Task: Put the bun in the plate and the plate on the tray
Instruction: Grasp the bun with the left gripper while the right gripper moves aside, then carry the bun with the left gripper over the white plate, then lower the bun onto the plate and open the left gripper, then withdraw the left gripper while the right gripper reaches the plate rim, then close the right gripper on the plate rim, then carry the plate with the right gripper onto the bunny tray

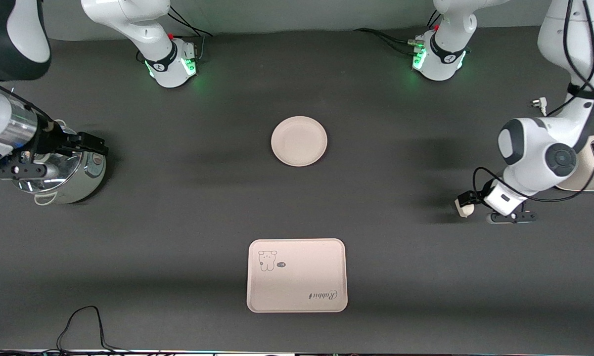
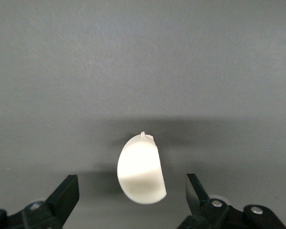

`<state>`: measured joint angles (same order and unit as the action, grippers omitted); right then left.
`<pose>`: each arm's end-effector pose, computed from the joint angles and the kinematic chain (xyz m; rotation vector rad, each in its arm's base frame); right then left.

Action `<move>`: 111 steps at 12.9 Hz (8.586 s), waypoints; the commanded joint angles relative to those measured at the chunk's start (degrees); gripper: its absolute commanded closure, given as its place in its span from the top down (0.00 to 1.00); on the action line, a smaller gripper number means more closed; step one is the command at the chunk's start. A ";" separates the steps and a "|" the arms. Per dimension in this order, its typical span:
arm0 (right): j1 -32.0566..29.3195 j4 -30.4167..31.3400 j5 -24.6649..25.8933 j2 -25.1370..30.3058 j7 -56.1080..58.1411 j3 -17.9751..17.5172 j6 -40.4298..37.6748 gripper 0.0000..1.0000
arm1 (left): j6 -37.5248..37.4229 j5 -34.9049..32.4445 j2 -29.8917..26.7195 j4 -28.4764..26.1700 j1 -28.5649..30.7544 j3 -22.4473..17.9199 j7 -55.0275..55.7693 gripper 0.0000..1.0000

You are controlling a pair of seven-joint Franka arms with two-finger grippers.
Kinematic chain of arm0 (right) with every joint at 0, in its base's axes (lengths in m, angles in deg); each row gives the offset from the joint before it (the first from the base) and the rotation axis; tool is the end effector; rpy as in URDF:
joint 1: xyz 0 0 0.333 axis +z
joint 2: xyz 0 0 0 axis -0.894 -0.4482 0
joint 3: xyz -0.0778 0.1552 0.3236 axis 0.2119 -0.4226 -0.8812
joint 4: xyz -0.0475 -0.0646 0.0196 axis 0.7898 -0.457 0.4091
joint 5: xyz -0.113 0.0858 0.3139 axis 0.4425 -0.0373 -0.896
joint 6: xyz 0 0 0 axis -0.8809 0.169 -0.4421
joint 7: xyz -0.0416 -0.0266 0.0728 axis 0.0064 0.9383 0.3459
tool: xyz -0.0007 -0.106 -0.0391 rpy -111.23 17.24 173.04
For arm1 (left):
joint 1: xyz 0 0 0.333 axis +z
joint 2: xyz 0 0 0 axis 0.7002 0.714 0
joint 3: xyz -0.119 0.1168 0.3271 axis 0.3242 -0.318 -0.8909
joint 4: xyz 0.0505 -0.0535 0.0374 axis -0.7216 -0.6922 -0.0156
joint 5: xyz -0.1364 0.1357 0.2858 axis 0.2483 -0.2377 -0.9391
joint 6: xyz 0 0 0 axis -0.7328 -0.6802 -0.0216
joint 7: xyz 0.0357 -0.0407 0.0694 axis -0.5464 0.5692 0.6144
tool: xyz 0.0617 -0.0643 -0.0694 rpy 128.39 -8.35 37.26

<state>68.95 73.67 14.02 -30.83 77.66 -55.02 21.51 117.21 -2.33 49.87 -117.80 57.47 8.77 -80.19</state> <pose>0.5088 0.0137 0.5786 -3.0765 0.0643 0.2914 0.5585 0.0272 0.2943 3.0807 0.0761 0.0570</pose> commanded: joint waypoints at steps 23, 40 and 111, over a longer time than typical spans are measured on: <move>3.04 -3.84 -4.81 -21.73 2.82 -4.10 -3.18 0.77 | -31.80 3.17 -23.39 4.99 -27.95 6.74 48.76 0.30; 3.21 -4.27 -4.81 -21.91 2.03 -4.19 -3.44 1.00 | -4.99 -14.14 7.89 12.38 -49.95 12.65 86.69 0.45; 22.47 -27.71 -27.47 -39.28 -24.86 3.46 18.79 0.00 | -52.28 0.10 -24.97 28.82 -11.19 -3.96 3.80 1.00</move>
<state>92.61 56.56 -10.68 -61.68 54.13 -51.35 41.30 65.14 -2.35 24.61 -90.06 46.24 4.86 -75.62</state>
